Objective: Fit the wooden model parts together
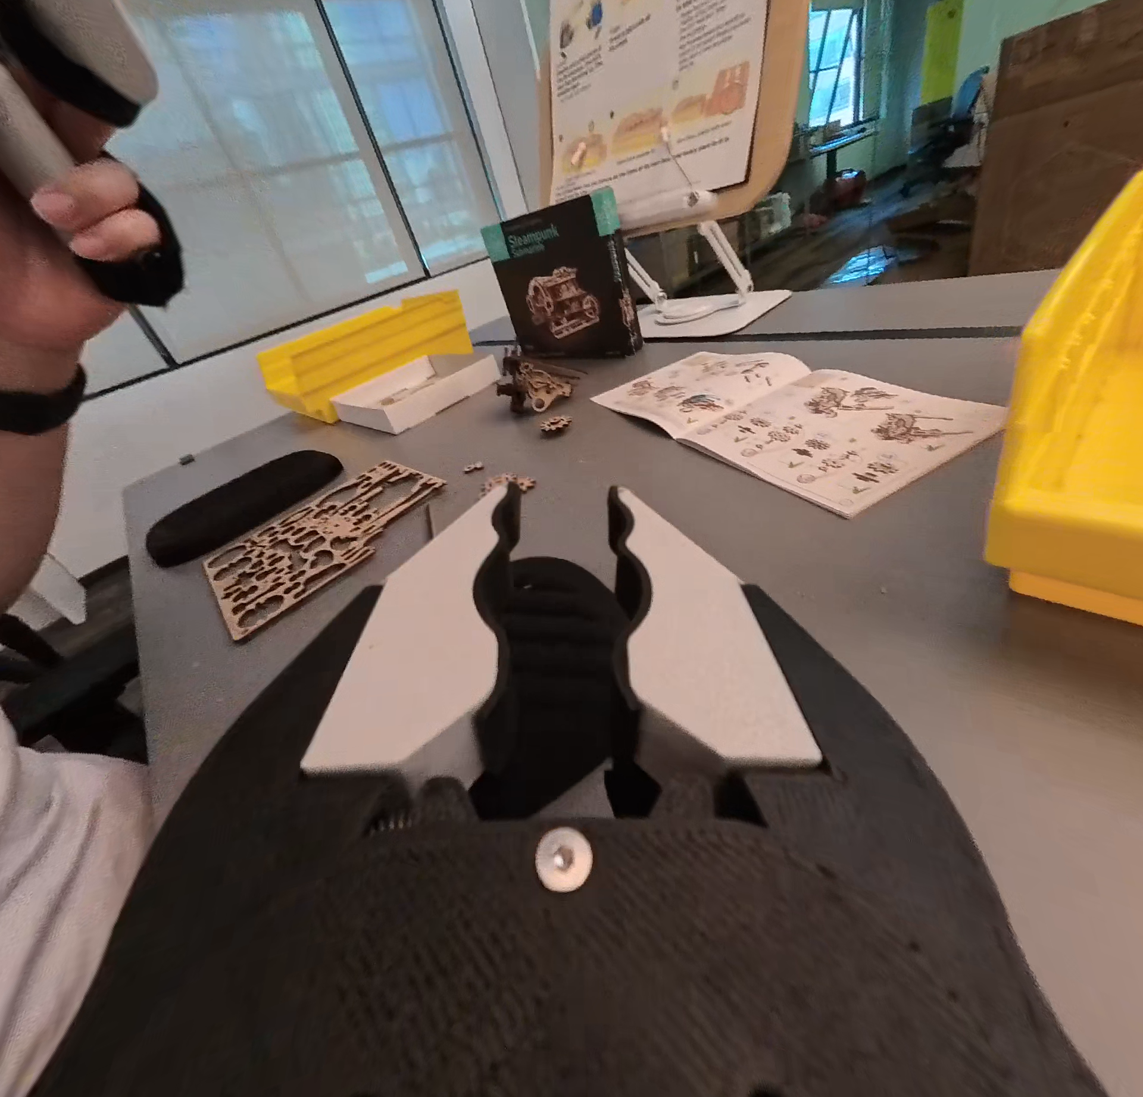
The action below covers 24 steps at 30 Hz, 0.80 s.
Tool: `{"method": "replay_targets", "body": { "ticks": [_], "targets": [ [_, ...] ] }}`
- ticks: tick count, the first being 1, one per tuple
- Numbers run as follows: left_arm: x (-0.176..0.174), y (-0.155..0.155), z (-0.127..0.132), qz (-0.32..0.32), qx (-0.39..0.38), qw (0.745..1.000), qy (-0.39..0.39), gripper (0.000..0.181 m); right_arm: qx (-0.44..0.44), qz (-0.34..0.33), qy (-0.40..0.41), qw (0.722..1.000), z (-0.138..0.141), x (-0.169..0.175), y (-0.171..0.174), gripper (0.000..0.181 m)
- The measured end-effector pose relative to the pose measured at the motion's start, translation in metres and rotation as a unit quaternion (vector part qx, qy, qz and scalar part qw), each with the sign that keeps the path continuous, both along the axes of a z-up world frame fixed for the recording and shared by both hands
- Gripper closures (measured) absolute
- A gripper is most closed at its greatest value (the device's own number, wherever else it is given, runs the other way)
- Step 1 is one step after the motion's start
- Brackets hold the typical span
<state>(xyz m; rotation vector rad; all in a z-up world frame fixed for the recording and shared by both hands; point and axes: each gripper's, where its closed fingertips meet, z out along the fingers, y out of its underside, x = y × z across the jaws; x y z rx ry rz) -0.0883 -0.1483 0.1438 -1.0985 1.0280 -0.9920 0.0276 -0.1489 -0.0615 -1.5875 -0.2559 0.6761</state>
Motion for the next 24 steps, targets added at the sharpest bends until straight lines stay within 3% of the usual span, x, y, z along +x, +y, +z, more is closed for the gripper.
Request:
{"method": "replay_targets", "body": {
  "ticks": [1, 3, 6, 9, 11, 15, 18, 20, 22, 24],
  "targets": [
    [-0.02, 0.009, -0.008, 0.017, -0.009, 1.0, 0.01, 0.133, 0.001, -0.012, -0.013, 1.0, -0.001, 0.002, 0.002, 0.156],
    [-0.058, 0.026, -0.021, 0.039, -0.037, 0.998, 0.016, 0.133, 0.005, -0.04, -0.037, 0.998, -0.002, 0.007, 0.006, 0.157],
    [-0.104, 0.042, -0.031, 0.022, -0.088, 0.996, 0.009, 0.133, 0.012, -0.074, -0.076, 0.994, 0.001, 0.007, 0.015, 0.158],
    [-0.135, 0.059, -0.034, 0.006, -0.101, 0.994, 0.027, 0.135, 0.012, -0.073, -0.167, 0.983, 0.009, -0.011, 0.021, 0.158],
    [-0.146, 0.074, -0.036, 0.022, -0.076, 0.995, 0.056, 0.136, 0.024, -0.05, -0.22, 0.974, 0.03, -0.033, 0.026, 0.157],
    [-0.152, 0.098, -0.044, 0.04, -0.033, 0.992, 0.117, 0.134, 0.059, 0.015, -0.314, 0.948, 0.074, -0.08, 0.04, 0.155],
    [-0.149, 0.113, -0.064, 0.026, -0.03, 0.984, 0.174, 0.138, 0.074, 0.03, -0.382, 0.921, 0.092, -0.093, 0.065, 0.149],
    [-0.142, 0.123, -0.086, 0.015, -0.032, 0.973, 0.227, 0.139, 0.075, 0.055, -0.398, 0.913, 0.097, -0.102, 0.08, 0.146],
    [-0.134, 0.133, -0.105, 0.008, -0.009, 0.96, 0.28, 0.152, 0.072, 0.112, -0.396, 0.908, 0.097, -0.115, 0.09, 0.145],
    [-0.124, 0.152, -0.11, 0.027, 0.036, 0.953, 0.3, 0.155, 0.078, 0.175, -0.397, 0.897, 0.092, -0.129, 0.096, 0.146]
  ]
}}
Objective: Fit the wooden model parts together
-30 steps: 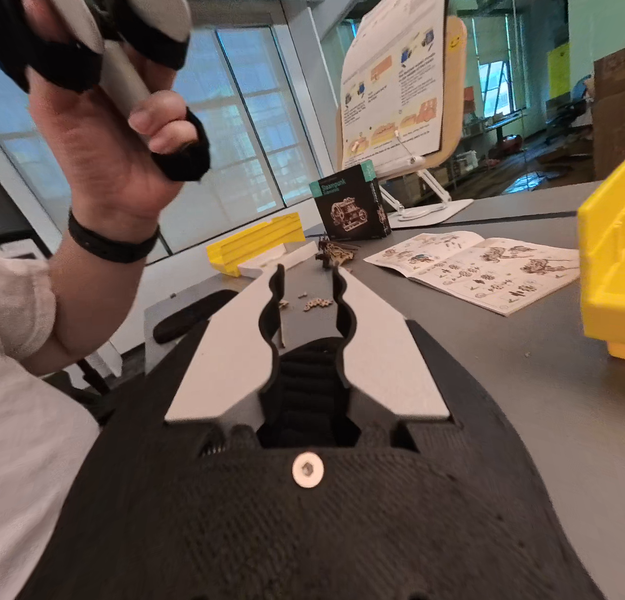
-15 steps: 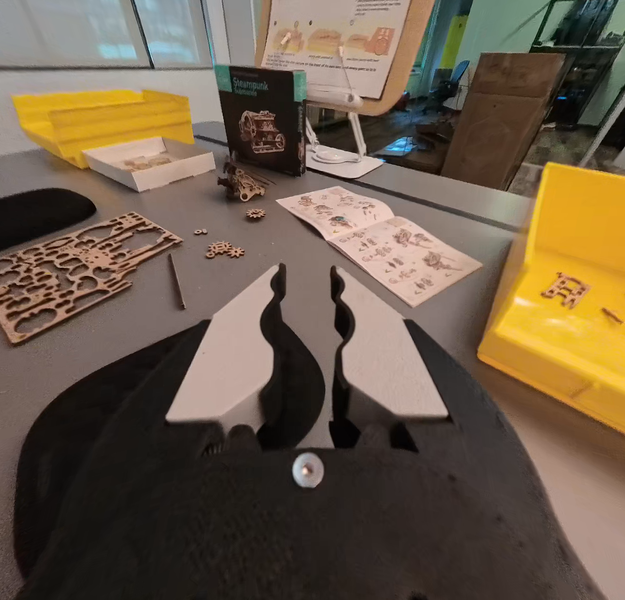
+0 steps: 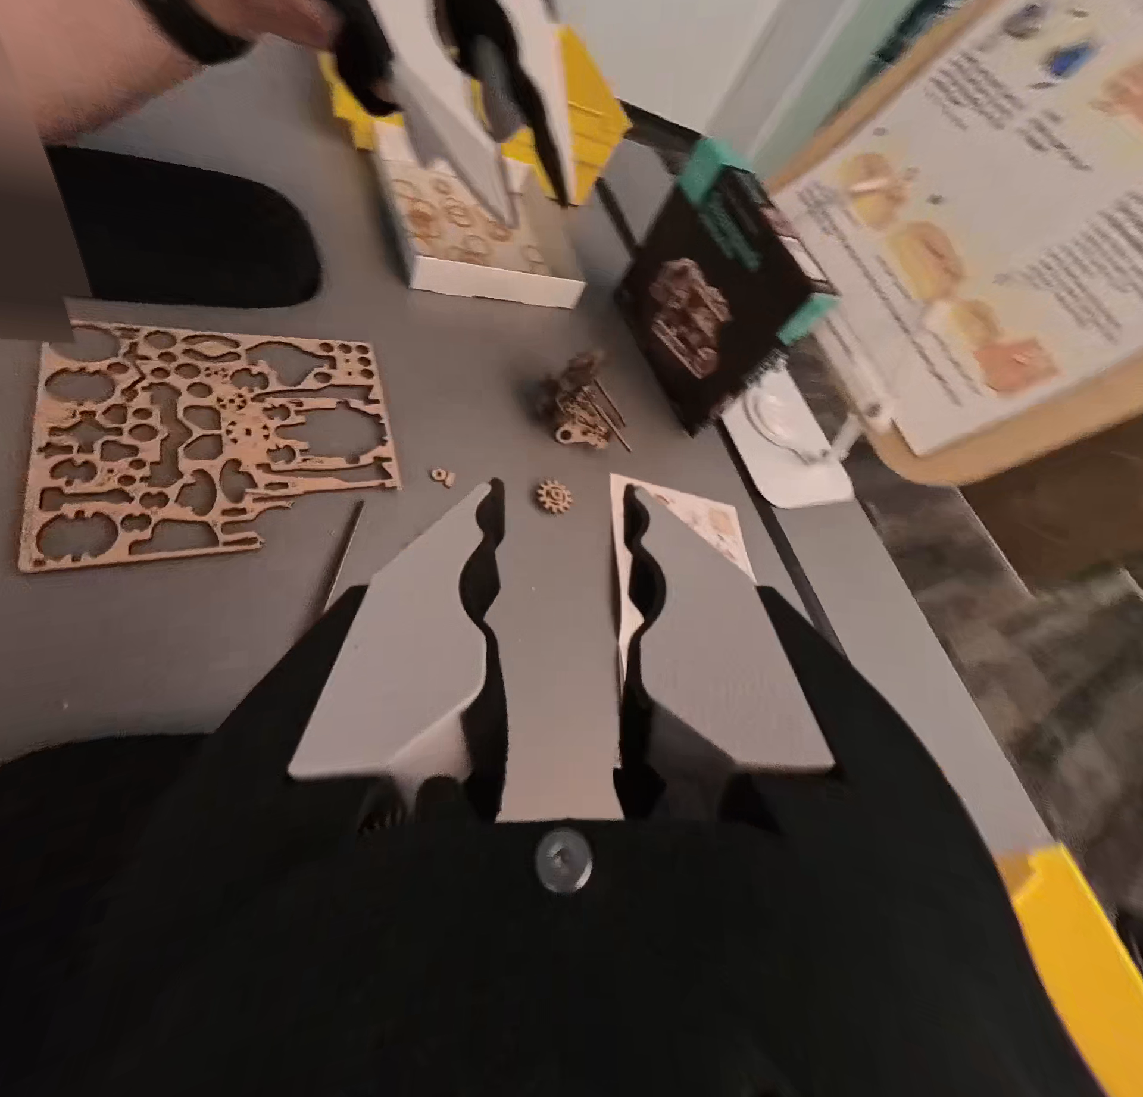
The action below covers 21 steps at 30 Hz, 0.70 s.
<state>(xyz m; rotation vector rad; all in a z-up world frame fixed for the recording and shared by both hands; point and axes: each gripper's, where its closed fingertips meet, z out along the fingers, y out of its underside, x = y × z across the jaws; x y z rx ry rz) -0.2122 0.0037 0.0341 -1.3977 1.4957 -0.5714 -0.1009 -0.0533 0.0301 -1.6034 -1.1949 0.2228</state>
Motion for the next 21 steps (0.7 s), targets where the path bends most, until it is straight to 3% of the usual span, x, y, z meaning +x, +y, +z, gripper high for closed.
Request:
{"method": "replay_targets", "body": {
  "ticks": [5, 9, 13, 16, 21],
  "targets": [
    [0.029, 0.026, 0.017, -0.01, 0.0, 1.0, -0.008, 0.152, -0.027, 0.085, -0.056, 0.994, -0.027, 0.0, 0.03, 0.144],
    [0.042, 0.049, 0.017, 0.001, -0.003, 1.0, 0.003, 0.15, -0.031, 0.033, -0.073, 0.996, -0.026, 0.036, 0.073, 0.144],
    [0.03, 0.076, -0.016, 0.044, 0.001, 0.997, 0.06, 0.15, -0.019, -0.008, -0.06, 0.998, -0.019, 0.063, 0.094, 0.148],
    [0.003, 0.095, -0.049, 0.062, -0.038, 0.989, 0.13, 0.152, -0.043, -0.022, -0.111, 0.993, -0.039, 0.079, 0.092, 0.148],
    [-0.023, 0.116, -0.073, 0.059, -0.122, 0.984, 0.119, 0.154, -0.072, -0.015, -0.133, 0.988, -0.044, 0.078, 0.082, 0.149]
  ]
}}
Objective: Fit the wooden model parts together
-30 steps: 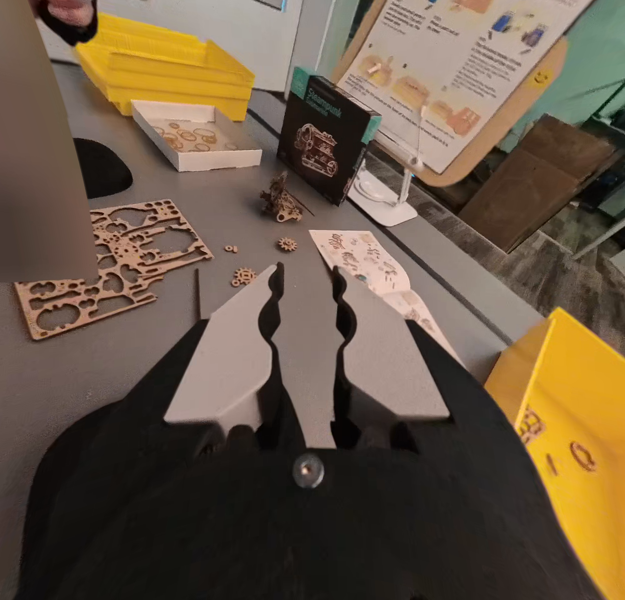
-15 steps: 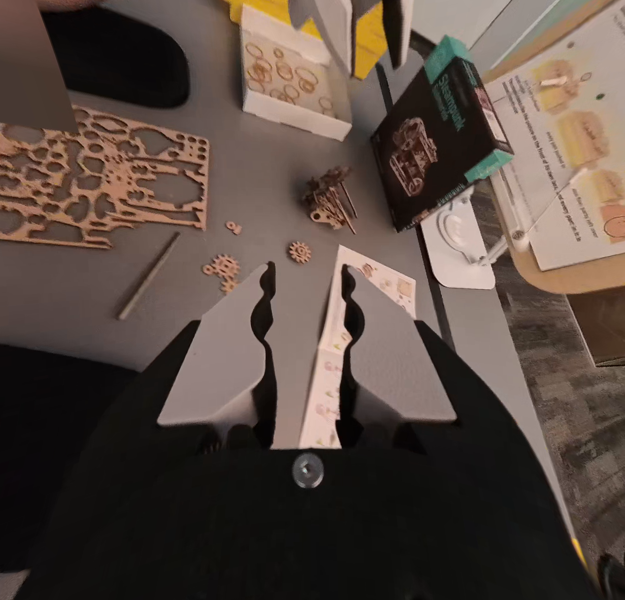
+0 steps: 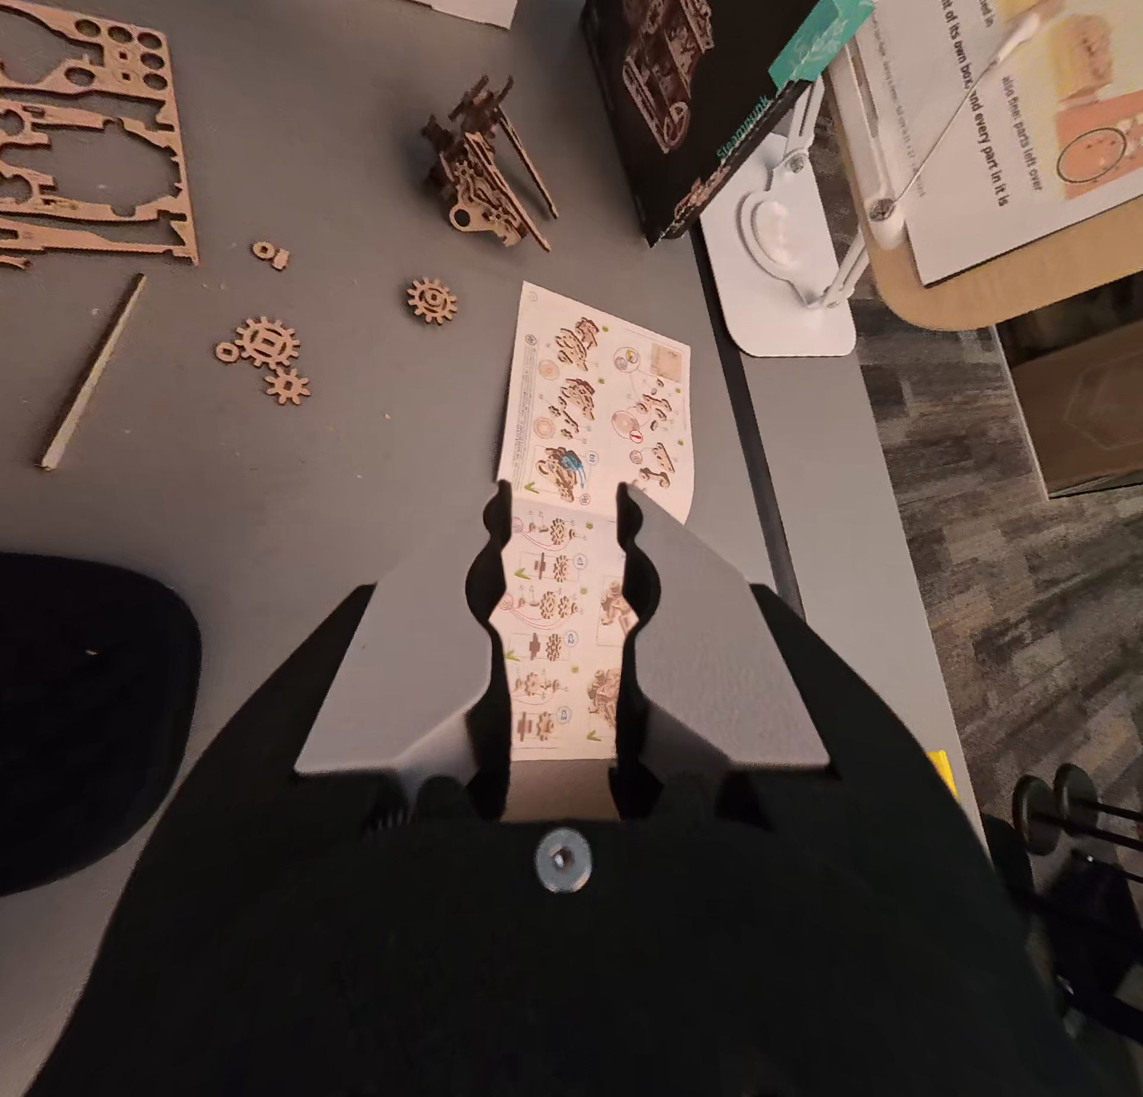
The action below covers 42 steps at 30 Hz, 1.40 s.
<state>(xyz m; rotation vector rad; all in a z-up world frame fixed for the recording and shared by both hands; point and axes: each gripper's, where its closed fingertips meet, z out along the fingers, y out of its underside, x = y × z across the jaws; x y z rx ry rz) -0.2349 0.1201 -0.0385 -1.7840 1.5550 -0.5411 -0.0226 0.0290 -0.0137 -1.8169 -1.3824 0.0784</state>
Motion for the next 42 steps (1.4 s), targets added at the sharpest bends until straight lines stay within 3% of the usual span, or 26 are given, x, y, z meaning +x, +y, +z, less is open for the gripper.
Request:
{"method": "replay_targets", "body": {
  "ticks": [3, 7, 12, 18, 23, 30, 42],
  "targets": [
    [0.006, -0.005, 0.004, -0.013, -0.042, 0.998, -0.038, 0.155, -0.003, -0.008, -0.014, 1.0, -0.002, 0.004, 0.002, 0.149],
    [0.033, -0.04, 0.01, -0.082, -0.051, 0.994, -0.042, 0.154, -0.019, -0.035, -0.03, 0.999, -0.008, 0.019, 0.006, 0.15],
    [0.054, -0.057, -0.005, -0.113, 0.013, 0.994, 0.009, 0.161, -0.006, -0.096, 0.019, 0.995, 0.013, 0.045, 0.013, 0.15],
    [0.066, -0.063, -0.036, -0.097, -0.014, 0.993, 0.064, 0.151, 0.014, -0.162, 0.119, 0.98, 0.046, 0.06, 0.024, 0.151],
    [0.071, -0.067, -0.046, -0.107, -0.029, 0.991, 0.068, 0.152, 0.011, -0.169, 0.069, 0.983, 0.033, 0.065, 0.026, 0.151],
    [0.07, -0.072, -0.015, -0.102, -0.034, 0.994, 0.019, 0.156, -0.012, -0.171, 0.036, 0.984, 0.015, 0.067, 0.028, 0.153],
    [0.072, -0.079, 0.038, -0.095, -0.071, 0.988, -0.1, 0.181, -0.035, -0.149, 0.03, 0.988, 0.001, 0.052, 0.031, 0.156]
  ]
}}
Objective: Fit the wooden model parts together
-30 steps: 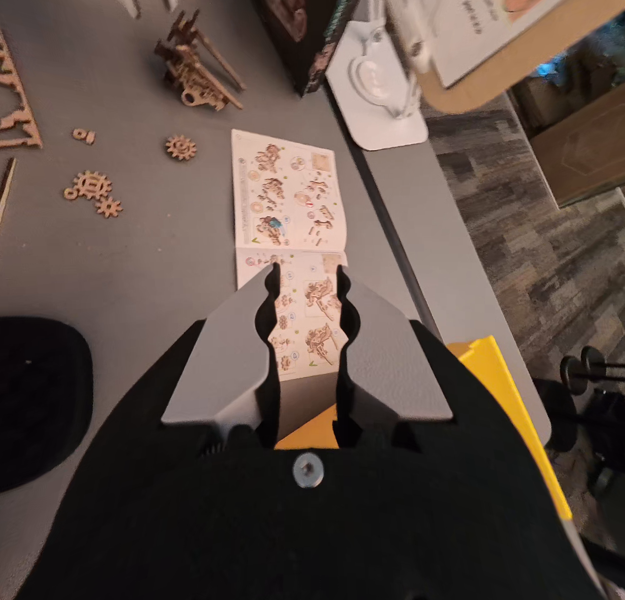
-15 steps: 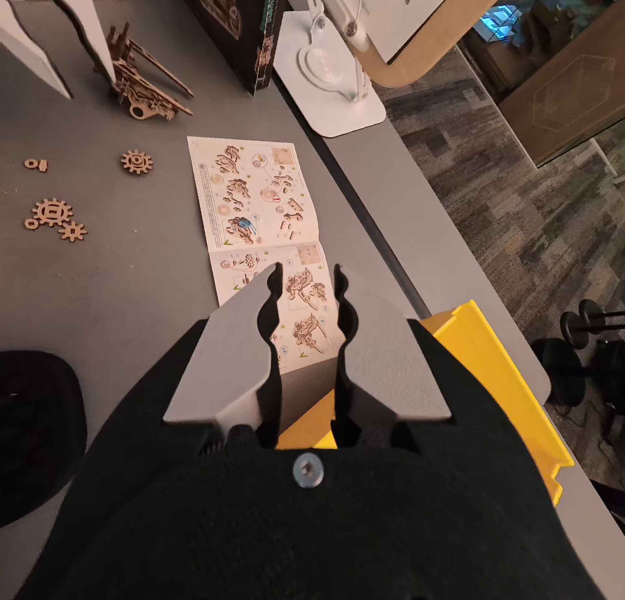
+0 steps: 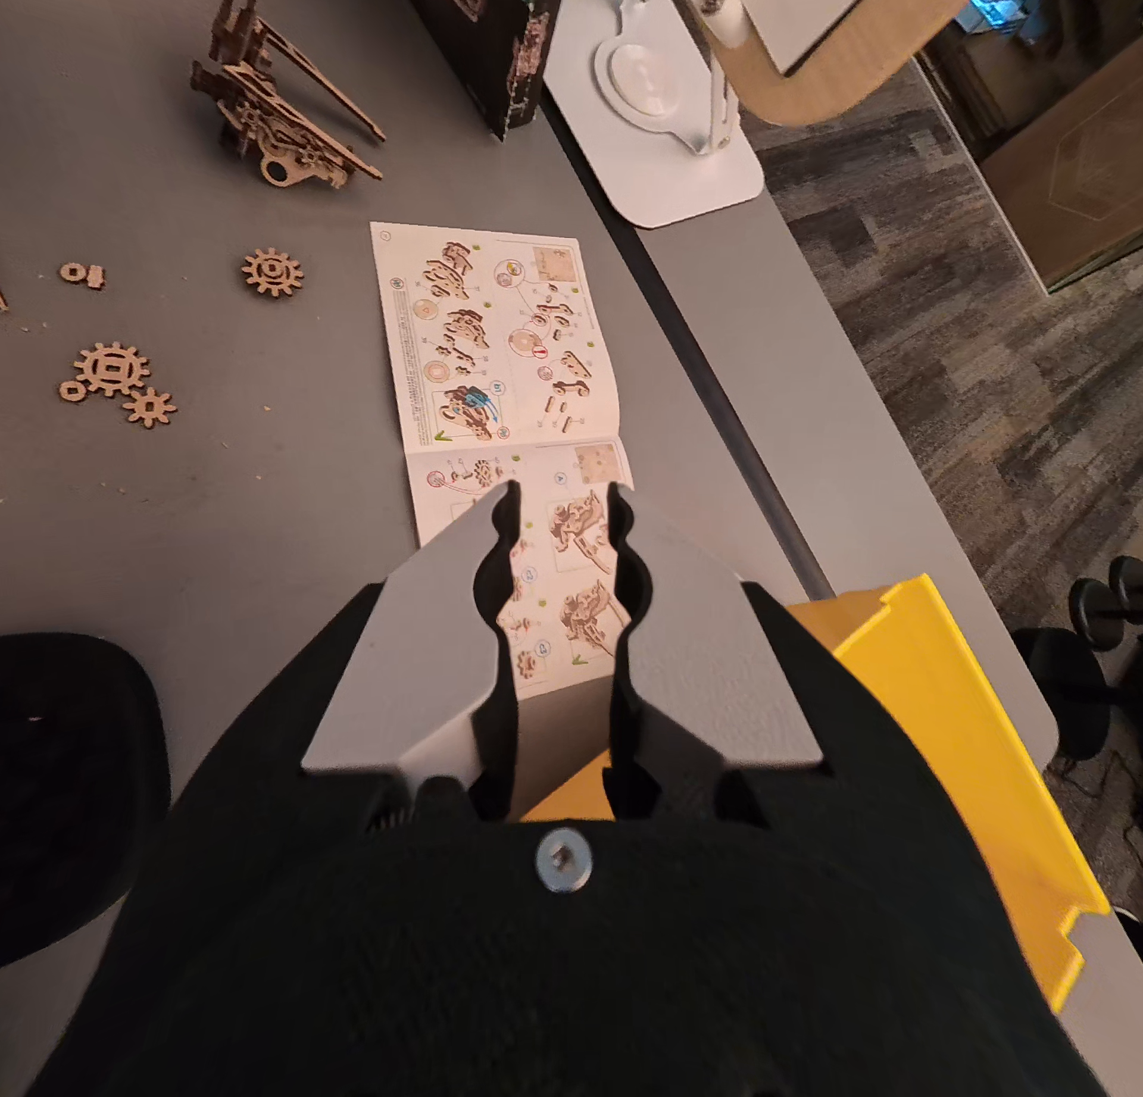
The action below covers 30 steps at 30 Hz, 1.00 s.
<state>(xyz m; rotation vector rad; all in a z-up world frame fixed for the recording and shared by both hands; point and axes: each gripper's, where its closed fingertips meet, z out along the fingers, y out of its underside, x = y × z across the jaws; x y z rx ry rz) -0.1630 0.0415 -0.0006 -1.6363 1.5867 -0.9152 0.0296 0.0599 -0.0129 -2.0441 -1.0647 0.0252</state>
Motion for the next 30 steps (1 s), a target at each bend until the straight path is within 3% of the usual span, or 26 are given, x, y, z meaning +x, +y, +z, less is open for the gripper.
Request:
{"method": "replay_targets", "body": {
  "ticks": [3, 7, 9, 12, 16, 17, 20, 24, 30],
  "targets": [
    [0.0, 0.004, 0.018, 0.015, -0.003, 0.999, -0.044, 0.181, -0.004, 0.055, 0.014, 0.998, -0.004, -0.024, -0.005, 0.155],
    [-0.005, 0.008, 0.046, 0.033, -0.016, 0.993, -0.109, 0.181, -0.016, 0.2, 0.066, 0.978, -0.014, -0.092, -0.025, 0.153],
    [-0.01, 0.01, 0.06, 0.04, -0.025, 0.989, -0.142, 0.181, -0.027, 0.264, 0.087, 0.96, -0.025, -0.126, -0.036, 0.153],
    [-0.017, 0.009, 0.08, 0.037, -0.051, 0.979, -0.193, 0.181, -0.072, 0.307, 0.105, 0.943, -0.054, -0.162, -0.046, 0.152],
    [-0.02, 0.003, 0.088, 0.023, -0.086, 0.974, -0.208, 0.179, -0.146, 0.282, 0.098, 0.943, -0.108, -0.184, -0.074, 0.152],
    [-0.02, 0.001, 0.088, 0.019, -0.087, 0.975, -0.205, 0.179, -0.13, 0.282, 0.076, 0.947, -0.119, -0.181, -0.08, 0.157],
    [-0.019, -0.002, 0.088, 0.014, -0.085, 0.976, -0.201, 0.179, -0.046, 0.28, 0.106, 0.953, -0.114, -0.181, -0.083, 0.16],
    [-0.017, -0.006, 0.088, 0.002, -0.105, 0.974, -0.203, 0.179, -0.109, 0.285, 0.113, 0.945, -0.134, -0.177, -0.086, 0.15],
    [-0.011, -0.013, 0.083, -0.012, -0.113, 0.975, -0.193, 0.179, -0.123, 0.294, 0.121, 0.94, -0.141, -0.19, -0.083, 0.157]
  ]
}}
